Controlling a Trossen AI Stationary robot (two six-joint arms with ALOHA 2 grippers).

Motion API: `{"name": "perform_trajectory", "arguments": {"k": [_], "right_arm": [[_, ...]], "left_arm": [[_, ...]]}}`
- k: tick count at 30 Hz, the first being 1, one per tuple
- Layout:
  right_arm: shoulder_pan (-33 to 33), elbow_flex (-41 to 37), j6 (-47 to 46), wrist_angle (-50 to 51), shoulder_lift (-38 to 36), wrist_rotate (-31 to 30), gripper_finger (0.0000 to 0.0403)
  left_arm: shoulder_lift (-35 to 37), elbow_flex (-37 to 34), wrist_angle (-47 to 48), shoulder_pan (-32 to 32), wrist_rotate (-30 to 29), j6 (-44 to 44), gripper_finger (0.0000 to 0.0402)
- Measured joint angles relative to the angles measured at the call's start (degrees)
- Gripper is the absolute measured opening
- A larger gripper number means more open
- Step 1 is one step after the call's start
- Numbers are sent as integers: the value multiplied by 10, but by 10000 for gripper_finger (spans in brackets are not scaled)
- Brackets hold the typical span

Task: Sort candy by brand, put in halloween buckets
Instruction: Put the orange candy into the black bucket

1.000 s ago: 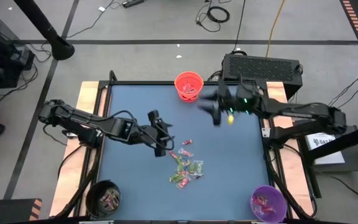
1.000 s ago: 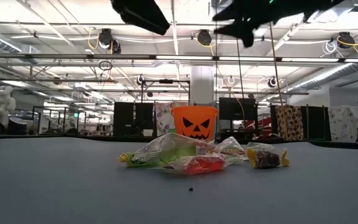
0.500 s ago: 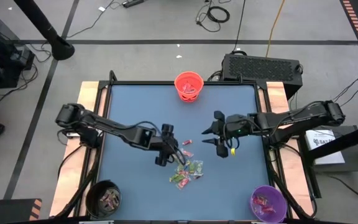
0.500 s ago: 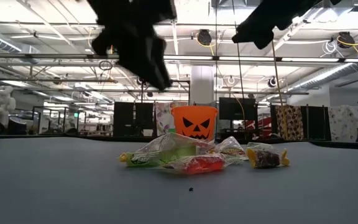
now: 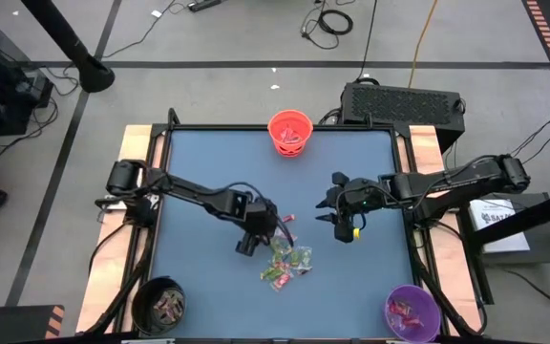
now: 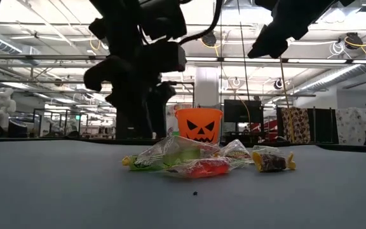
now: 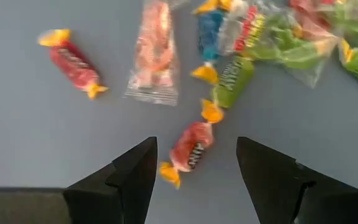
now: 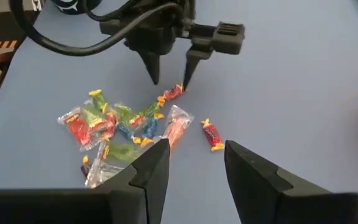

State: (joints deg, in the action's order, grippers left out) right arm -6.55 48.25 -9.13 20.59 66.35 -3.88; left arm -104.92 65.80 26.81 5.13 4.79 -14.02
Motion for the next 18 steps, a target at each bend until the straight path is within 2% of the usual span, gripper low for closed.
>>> {"name": "perform_trajectory", "arguments": {"k": [10, 18], "right_arm": [[0, 0, 0, 10, 0, 0, 146], [0, 0, 0, 7, 0, 1, 146]], "left_arm": [[-27, 0, -9, -8, 9, -33, 223], [-37, 0, -6, -17, 18, -34, 156]]}}
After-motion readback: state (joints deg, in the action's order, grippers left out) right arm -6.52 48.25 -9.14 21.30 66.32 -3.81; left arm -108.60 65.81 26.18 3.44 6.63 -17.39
